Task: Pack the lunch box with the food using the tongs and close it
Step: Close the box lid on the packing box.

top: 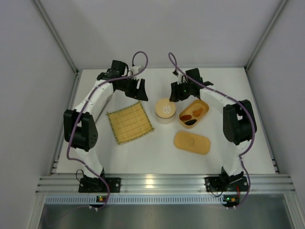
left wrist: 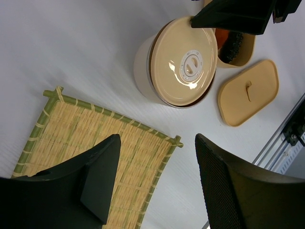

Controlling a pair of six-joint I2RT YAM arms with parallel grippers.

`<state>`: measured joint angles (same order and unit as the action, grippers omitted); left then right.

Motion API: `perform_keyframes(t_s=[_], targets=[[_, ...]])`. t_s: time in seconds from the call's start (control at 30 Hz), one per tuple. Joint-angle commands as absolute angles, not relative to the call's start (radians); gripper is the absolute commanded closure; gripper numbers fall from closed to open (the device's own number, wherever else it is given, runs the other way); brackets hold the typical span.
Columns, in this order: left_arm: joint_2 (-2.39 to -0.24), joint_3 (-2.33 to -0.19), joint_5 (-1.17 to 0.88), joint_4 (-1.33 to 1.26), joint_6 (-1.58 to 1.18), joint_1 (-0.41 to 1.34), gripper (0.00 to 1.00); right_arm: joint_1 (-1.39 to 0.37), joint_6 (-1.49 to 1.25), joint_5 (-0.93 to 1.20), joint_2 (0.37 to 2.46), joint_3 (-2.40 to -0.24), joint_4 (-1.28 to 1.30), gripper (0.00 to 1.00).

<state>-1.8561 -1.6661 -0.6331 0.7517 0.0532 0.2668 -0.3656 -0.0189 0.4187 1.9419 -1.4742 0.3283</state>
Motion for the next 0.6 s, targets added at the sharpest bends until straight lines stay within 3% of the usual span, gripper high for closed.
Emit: perform_keyframes(t_s=[0.0, 0.57], targets=[[-1.815, -1.658, -0.638, 0.699, 0.051, 0.261, 0.31, -0.384, -0.009, 0.448, 1.947, -1.491, 0.336, 0.57], [-1.841, -1.680, -0.641, 0.698, 0.048, 0.261, 0.31, -0.384, 0.026, 0.495, 1.980, -1.508, 0.413, 0.75]])
